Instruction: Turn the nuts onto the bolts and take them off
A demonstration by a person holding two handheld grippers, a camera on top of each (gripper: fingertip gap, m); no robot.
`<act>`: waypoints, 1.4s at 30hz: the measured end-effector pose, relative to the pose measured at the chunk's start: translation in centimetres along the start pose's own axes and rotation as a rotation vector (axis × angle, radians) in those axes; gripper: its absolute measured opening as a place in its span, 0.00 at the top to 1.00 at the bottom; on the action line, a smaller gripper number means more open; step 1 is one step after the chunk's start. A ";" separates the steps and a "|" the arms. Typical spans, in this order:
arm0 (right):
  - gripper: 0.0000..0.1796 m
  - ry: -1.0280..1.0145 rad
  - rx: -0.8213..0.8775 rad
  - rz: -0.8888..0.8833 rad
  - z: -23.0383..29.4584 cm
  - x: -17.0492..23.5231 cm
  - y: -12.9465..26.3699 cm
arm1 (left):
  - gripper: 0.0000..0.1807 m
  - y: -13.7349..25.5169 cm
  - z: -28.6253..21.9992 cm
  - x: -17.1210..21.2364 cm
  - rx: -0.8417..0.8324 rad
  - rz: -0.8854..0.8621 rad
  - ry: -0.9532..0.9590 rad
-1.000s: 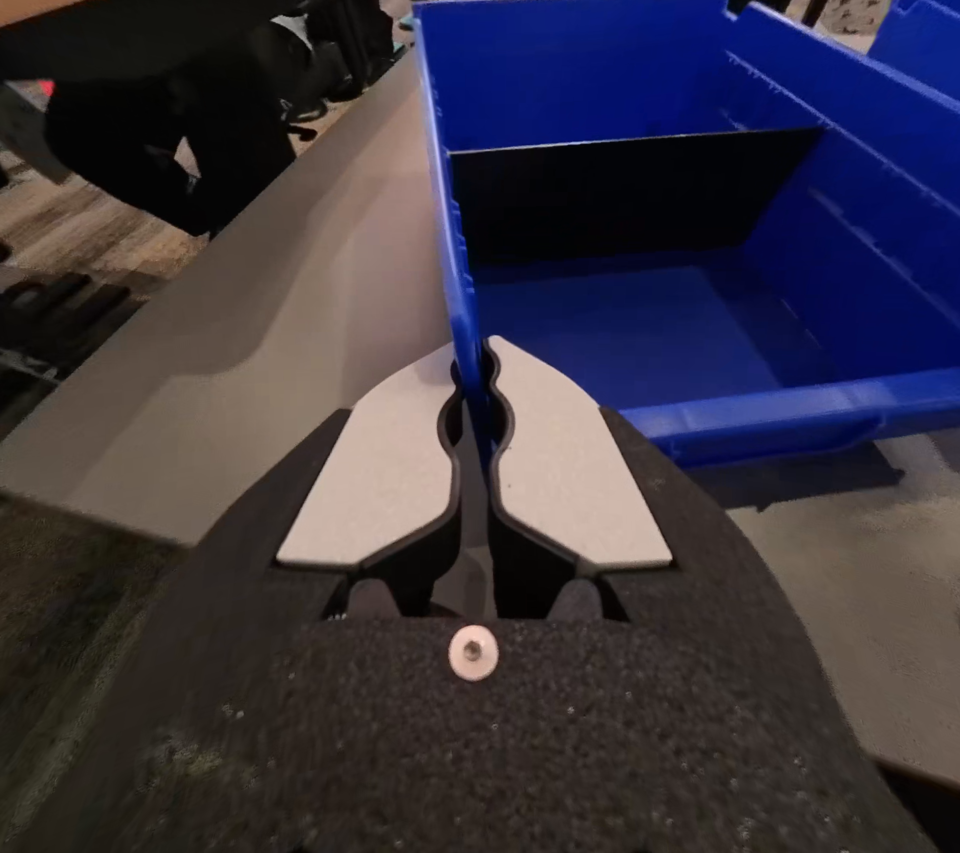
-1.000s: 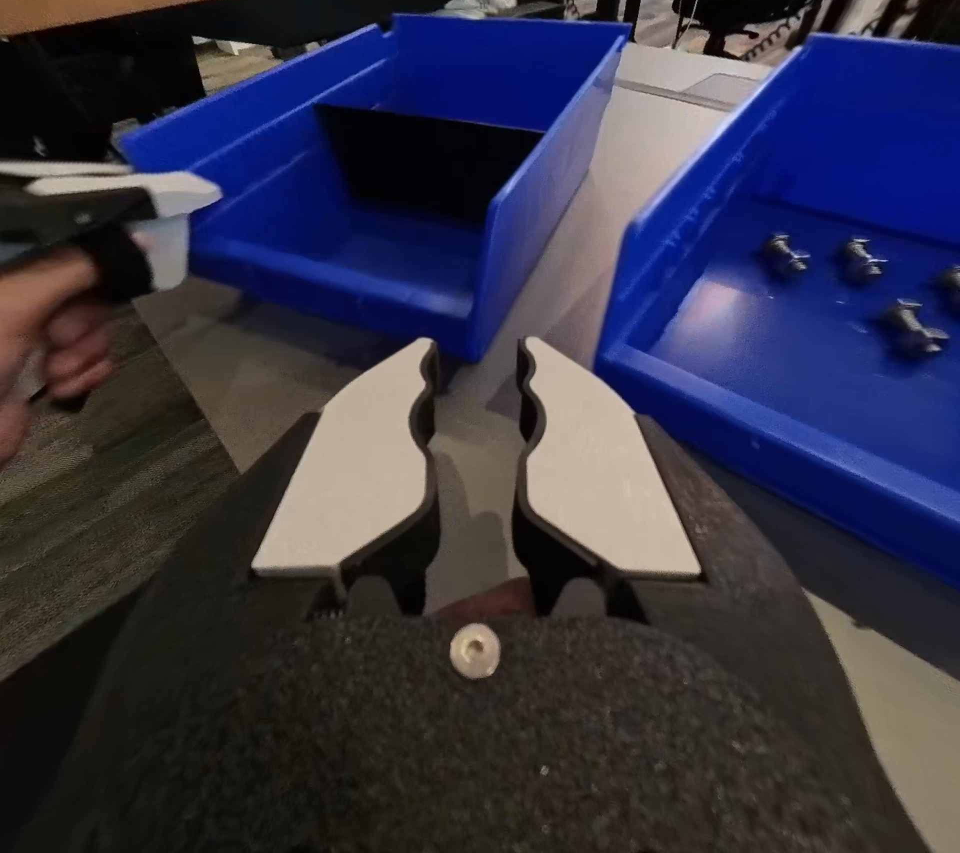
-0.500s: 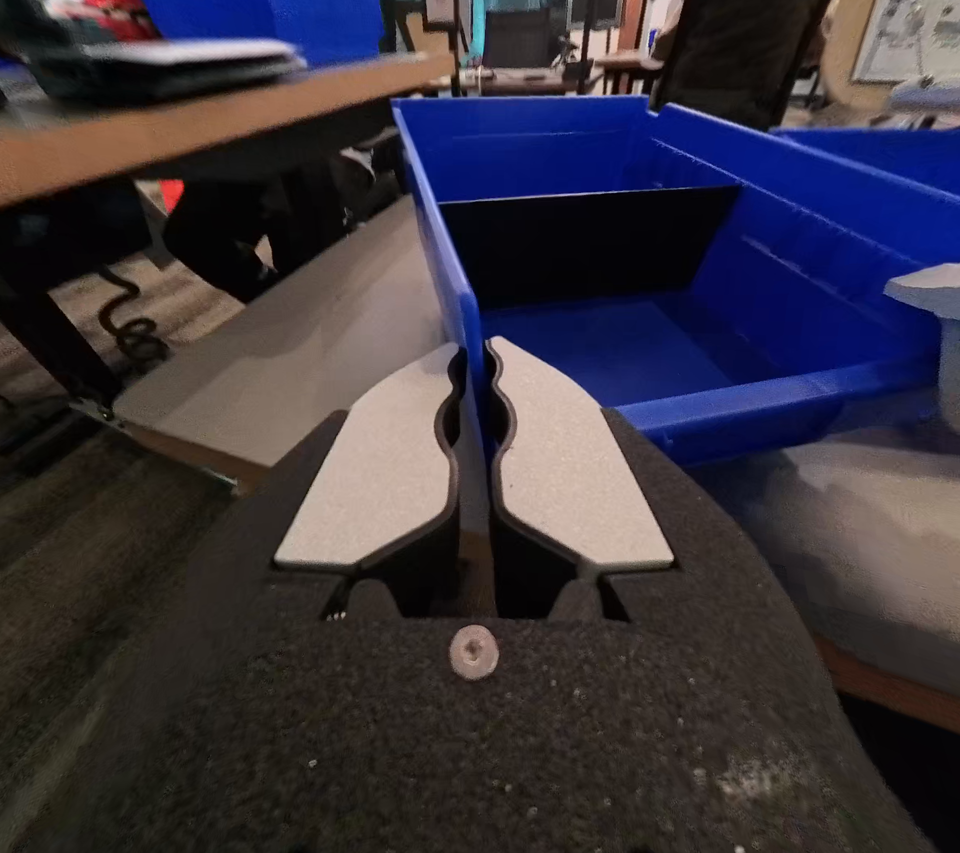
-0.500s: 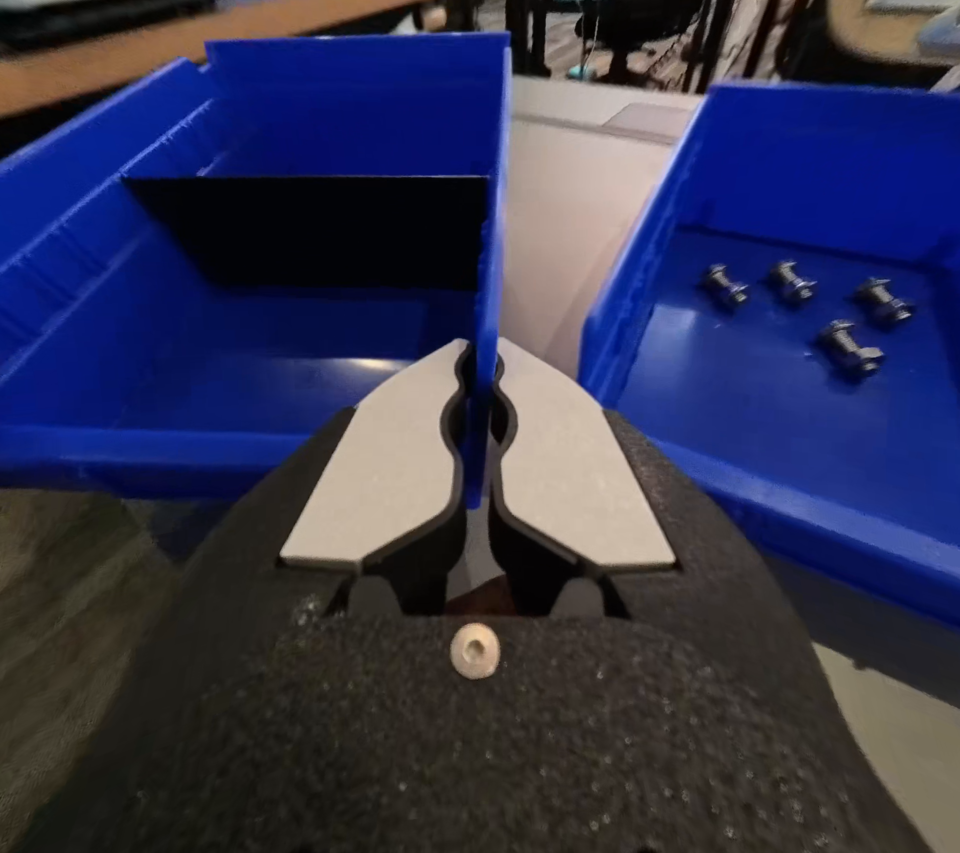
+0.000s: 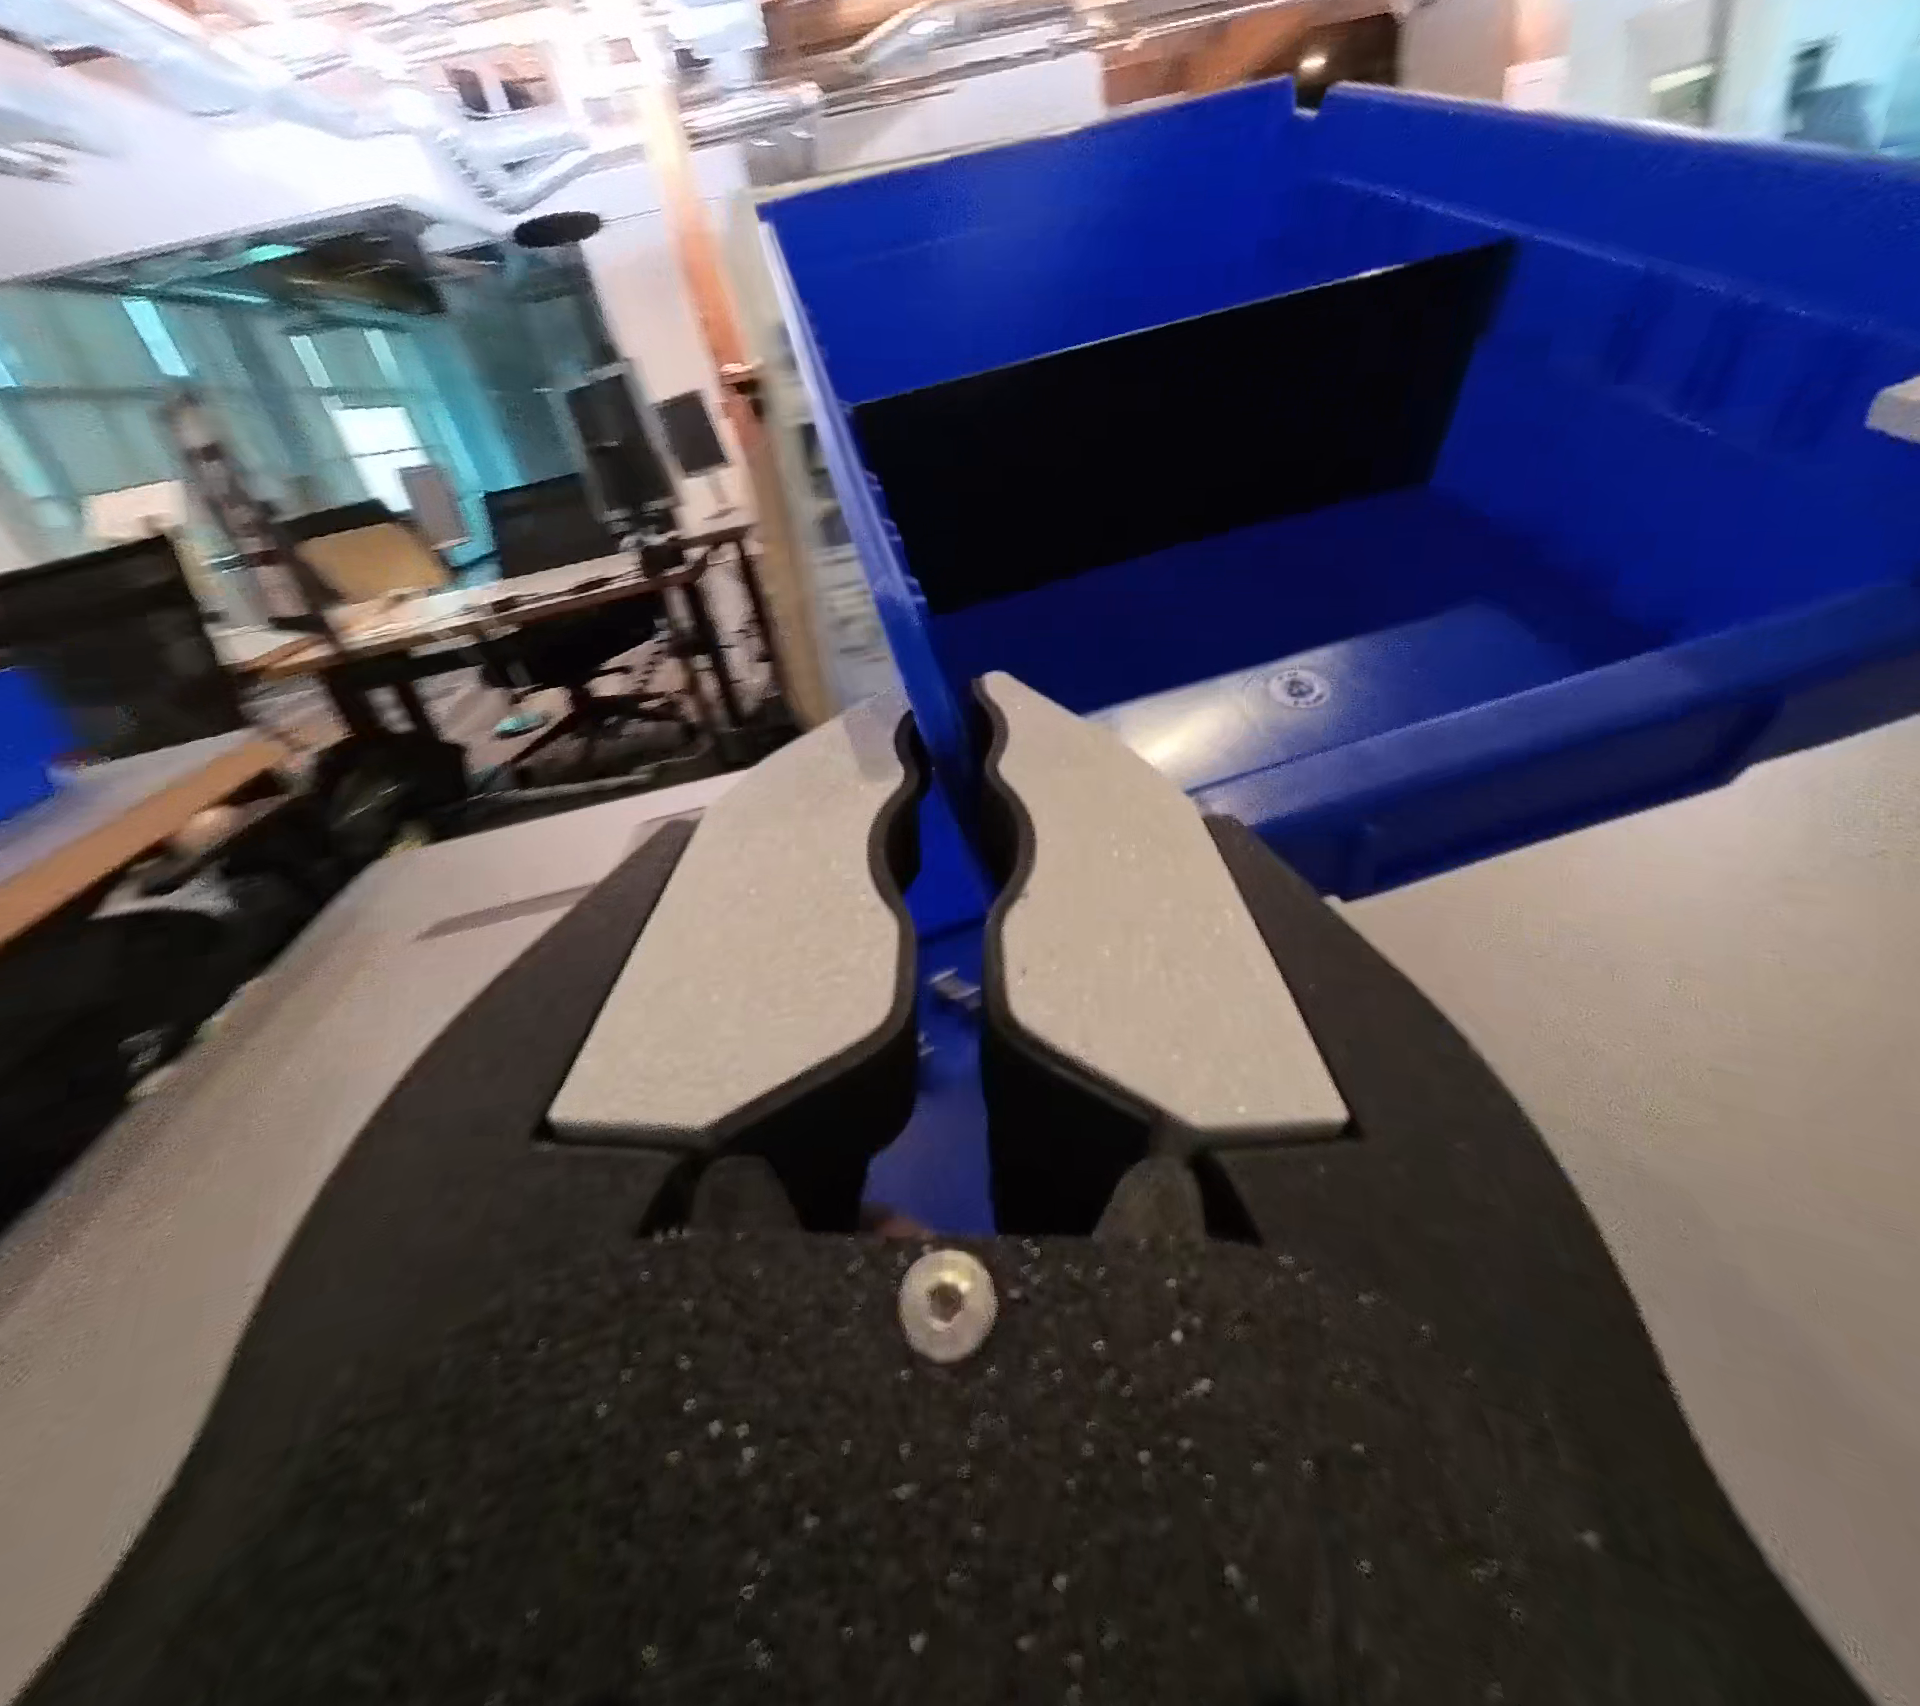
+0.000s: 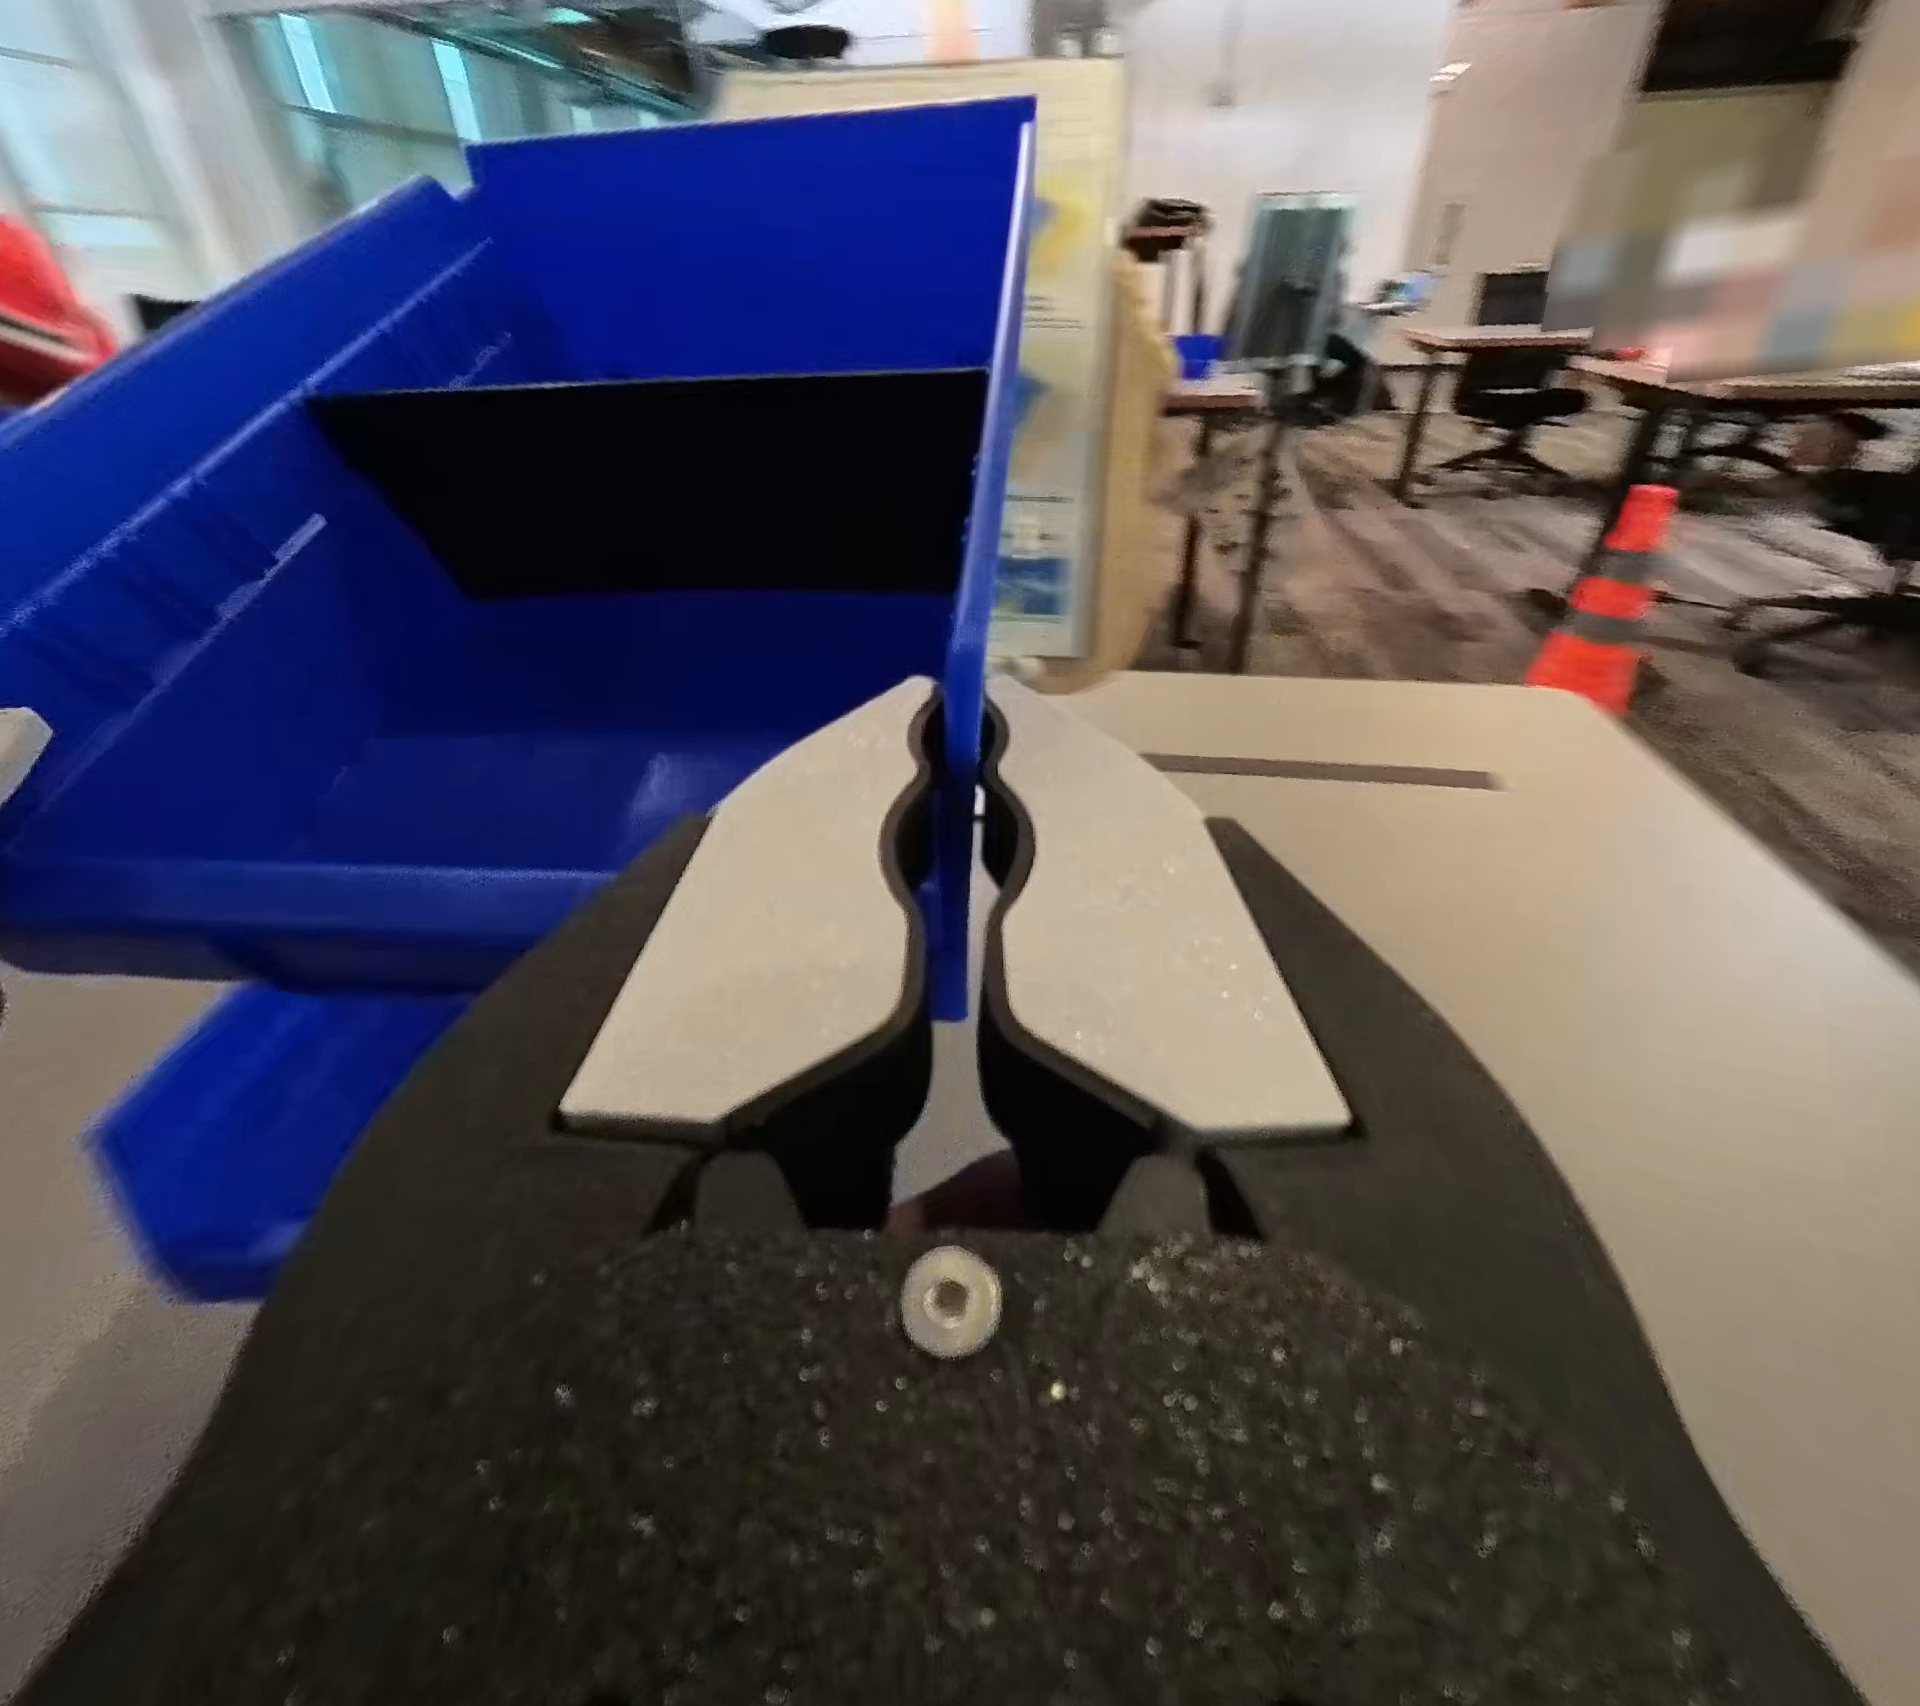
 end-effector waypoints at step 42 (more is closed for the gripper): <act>0.98 -0.072 0.221 0.475 -32.7 16.5 2.6 | 0.86 -7.6 -33.6 12.5 0.422 0.525 0.045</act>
Point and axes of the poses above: each gripper's, where its closed fingertips meet, y back along the fingers, x out of its underside, z = x × y across the jaws, the point moved 7 cm from there along y, back along the fingers, and after that the axes turned 5 degrees about -z, right-handed, at the moved point
